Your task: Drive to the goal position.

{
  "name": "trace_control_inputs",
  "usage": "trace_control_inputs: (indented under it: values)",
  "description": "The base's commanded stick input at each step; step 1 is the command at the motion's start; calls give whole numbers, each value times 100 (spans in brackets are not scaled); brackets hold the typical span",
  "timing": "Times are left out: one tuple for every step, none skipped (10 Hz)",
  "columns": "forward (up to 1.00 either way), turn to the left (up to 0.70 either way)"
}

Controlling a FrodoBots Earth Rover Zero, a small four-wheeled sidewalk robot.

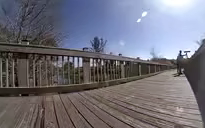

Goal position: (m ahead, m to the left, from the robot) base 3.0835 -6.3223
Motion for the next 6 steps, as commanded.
trace_control_inputs:
  values:
    - [70,-13]
    - [70,-17]
    - [69,-16]
    - [68,-16]
    - [67,-16]
    - [66,-16]
